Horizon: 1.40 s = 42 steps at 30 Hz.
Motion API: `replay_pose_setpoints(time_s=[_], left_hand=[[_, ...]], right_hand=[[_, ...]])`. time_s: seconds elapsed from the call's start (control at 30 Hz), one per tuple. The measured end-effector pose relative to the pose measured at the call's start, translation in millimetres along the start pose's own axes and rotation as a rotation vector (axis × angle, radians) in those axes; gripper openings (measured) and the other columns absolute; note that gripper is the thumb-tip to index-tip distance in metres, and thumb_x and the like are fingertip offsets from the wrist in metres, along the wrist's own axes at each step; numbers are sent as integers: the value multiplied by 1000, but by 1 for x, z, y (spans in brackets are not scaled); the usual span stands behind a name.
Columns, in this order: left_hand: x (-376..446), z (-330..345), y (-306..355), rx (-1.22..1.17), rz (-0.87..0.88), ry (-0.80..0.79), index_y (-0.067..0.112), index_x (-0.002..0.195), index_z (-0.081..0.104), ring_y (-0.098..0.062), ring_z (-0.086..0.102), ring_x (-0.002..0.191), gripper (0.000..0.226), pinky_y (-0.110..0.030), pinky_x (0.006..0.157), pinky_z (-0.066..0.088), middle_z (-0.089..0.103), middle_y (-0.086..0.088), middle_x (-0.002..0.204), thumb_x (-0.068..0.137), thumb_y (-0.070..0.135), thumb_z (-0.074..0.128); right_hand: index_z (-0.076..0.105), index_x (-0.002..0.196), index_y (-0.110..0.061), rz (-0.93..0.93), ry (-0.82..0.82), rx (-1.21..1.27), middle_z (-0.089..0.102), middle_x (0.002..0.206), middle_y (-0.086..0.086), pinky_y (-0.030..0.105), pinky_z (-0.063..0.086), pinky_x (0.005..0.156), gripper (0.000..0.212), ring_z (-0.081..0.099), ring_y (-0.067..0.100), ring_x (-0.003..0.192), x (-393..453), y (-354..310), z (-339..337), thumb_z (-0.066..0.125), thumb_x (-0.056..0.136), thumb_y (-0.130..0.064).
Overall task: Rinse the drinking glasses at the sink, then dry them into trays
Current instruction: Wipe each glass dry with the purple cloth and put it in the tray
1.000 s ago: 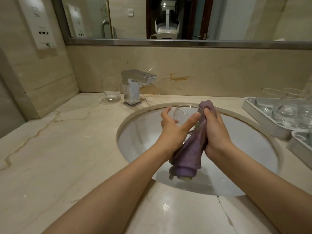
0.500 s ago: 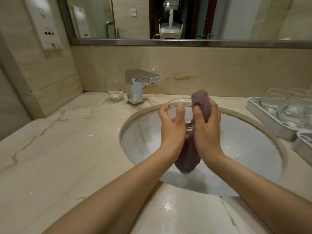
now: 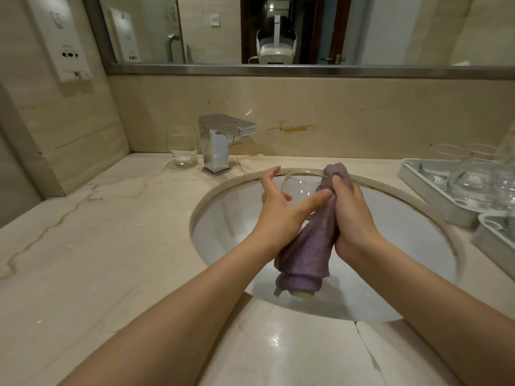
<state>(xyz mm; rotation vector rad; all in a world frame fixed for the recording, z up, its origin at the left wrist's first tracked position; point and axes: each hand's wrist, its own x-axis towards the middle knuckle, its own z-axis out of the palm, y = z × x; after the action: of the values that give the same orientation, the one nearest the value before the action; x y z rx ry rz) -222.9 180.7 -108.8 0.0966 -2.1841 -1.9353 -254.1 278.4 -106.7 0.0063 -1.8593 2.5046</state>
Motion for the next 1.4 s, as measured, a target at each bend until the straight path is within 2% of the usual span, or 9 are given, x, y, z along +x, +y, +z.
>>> replay_pose_setpoints(time_s=[0.13,0.27,0.37,0.5,0.7,0.8,1.0,1.17,1.4], left_hand=[[3,-4,4,-154,-30,137,24,140,25,-7,55,92,61,-25,86,45,52,7,108,92,46,57],[5,-2,3,-321,-112,231,18,138,32,-18,55,113,51,-43,102,46,53,0,122,96,44,45],[1,4,2,-290,-91,164,22,135,32,-20,56,112,50,-45,100,46,54,-7,126,95,49,46],[-5,12,3,-235,0,43,22,137,31,4,63,76,47,-23,75,52,58,5,101,97,42,47],[-7,7,6,-136,37,-45,30,134,23,0,60,94,69,-9,69,46,50,-4,118,82,44,67],[-5,4,3,-44,33,11,38,123,19,-19,54,111,70,-24,85,43,42,-7,125,77,46,72],[4,-1,4,-271,-49,197,18,134,29,-6,57,97,49,-26,88,49,55,4,113,97,43,47],[2,-4,11,-325,3,232,10,137,31,-1,55,85,47,-24,79,51,51,6,98,100,39,41],[-9,14,3,-168,57,-11,20,141,24,-19,61,90,64,-42,87,50,55,-5,106,92,51,50]], right_hand=[[50,128,-26,-426,-14,-382,51,121,1,19,41,100,31,52,-4,108,-19,7,10,52,97,-27],[44,139,-23,-705,-27,-622,36,116,-4,2,38,85,44,49,-7,99,-28,27,18,54,96,-25],[49,128,-26,-663,50,-474,44,116,1,1,35,82,32,48,-13,96,-18,16,15,54,96,-28],[54,103,-28,-267,53,-77,62,104,3,37,49,90,9,62,18,96,-5,0,3,47,99,-26],[56,103,-24,-55,70,43,65,113,13,47,52,94,13,65,30,103,-1,-5,1,45,99,-29],[52,93,-25,-92,61,-18,58,99,7,44,49,91,10,58,22,92,-2,-5,1,44,99,-26],[49,134,-20,-584,-31,-488,45,124,1,9,38,95,40,48,-11,105,-22,9,11,56,95,-25],[47,137,-18,-897,-4,-622,37,120,-3,11,43,88,54,46,-5,105,-24,23,17,48,89,-41],[57,101,-22,-221,127,7,63,105,11,43,49,94,10,62,29,102,-2,2,-3,49,96,-26]])
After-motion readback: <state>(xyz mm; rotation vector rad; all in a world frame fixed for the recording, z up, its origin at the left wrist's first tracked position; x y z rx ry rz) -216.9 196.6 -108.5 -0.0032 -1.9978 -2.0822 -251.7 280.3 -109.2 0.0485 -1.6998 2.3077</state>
